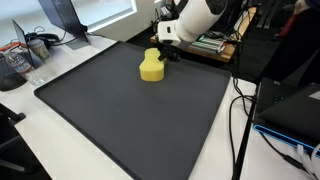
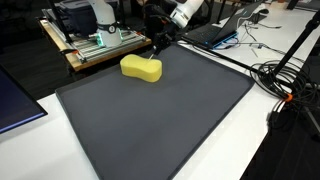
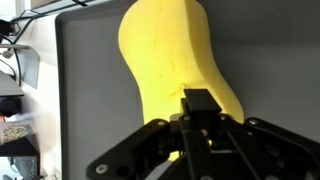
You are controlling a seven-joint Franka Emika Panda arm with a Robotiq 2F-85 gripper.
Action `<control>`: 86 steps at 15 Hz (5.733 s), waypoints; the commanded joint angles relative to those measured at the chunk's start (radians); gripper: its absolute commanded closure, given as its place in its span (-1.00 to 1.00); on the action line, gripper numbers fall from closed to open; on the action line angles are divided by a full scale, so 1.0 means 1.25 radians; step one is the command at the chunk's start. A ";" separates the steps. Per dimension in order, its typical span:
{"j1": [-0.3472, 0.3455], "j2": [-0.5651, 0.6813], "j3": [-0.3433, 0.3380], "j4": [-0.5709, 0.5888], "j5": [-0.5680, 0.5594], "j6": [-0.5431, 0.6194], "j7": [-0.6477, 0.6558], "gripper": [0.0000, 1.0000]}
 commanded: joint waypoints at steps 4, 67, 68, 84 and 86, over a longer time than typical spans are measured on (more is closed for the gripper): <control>0.074 0.090 -0.021 0.094 -0.038 -0.118 0.050 0.94; -0.094 -0.394 -0.076 0.111 0.164 -0.013 -0.486 0.94; -0.111 -0.387 -0.095 0.139 0.203 -0.011 -0.521 0.94; -0.311 -0.200 -0.279 0.190 0.733 -0.022 -0.871 0.94; -0.330 -0.193 -0.286 0.175 0.771 -0.012 -0.908 0.94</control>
